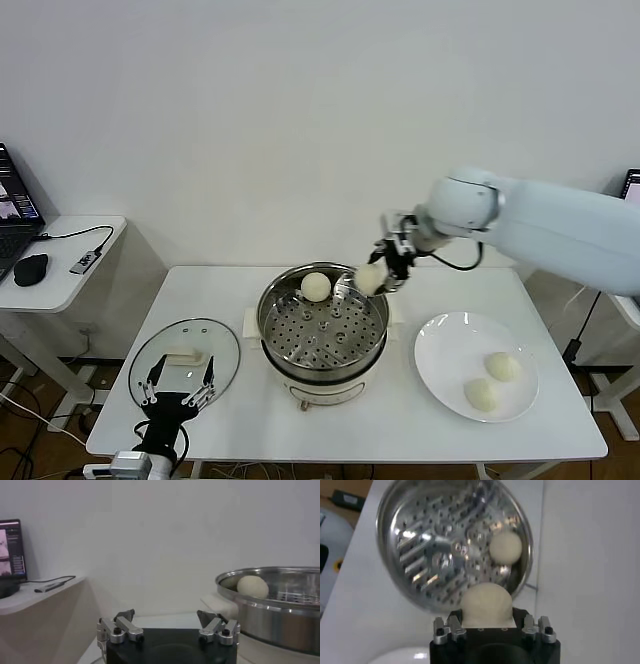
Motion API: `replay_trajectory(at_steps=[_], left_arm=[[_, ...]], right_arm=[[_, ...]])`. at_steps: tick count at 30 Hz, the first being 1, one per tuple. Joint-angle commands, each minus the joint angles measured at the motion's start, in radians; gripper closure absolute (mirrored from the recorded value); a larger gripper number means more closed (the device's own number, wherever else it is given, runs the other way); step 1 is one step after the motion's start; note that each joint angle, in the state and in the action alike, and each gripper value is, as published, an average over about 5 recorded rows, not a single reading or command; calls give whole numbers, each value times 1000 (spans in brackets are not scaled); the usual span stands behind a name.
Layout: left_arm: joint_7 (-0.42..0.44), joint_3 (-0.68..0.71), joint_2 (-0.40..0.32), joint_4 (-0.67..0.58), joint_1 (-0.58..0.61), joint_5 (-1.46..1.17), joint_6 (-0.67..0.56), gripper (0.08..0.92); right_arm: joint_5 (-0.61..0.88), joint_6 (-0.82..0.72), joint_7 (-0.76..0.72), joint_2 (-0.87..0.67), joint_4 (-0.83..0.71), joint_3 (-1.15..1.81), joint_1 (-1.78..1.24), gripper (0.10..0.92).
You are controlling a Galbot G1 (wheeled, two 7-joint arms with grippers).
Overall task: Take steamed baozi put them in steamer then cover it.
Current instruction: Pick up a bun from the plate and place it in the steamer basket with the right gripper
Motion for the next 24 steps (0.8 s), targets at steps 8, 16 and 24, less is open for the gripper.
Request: replay_trajectory(at_steps=[8, 16, 24], left_arm=[[0, -10, 2, -3, 9, -1, -2, 177], [1, -6, -3, -6, 12, 1, -2, 177], [1, -7, -5, -8, 14, 1, -3, 177]], right_arm=[[72, -85, 62, 331, -208, 25, -148, 406], [70, -117, 84, 379, -242, 33, -197, 406], [62, -134, 102, 405, -263, 37, -207, 404]])
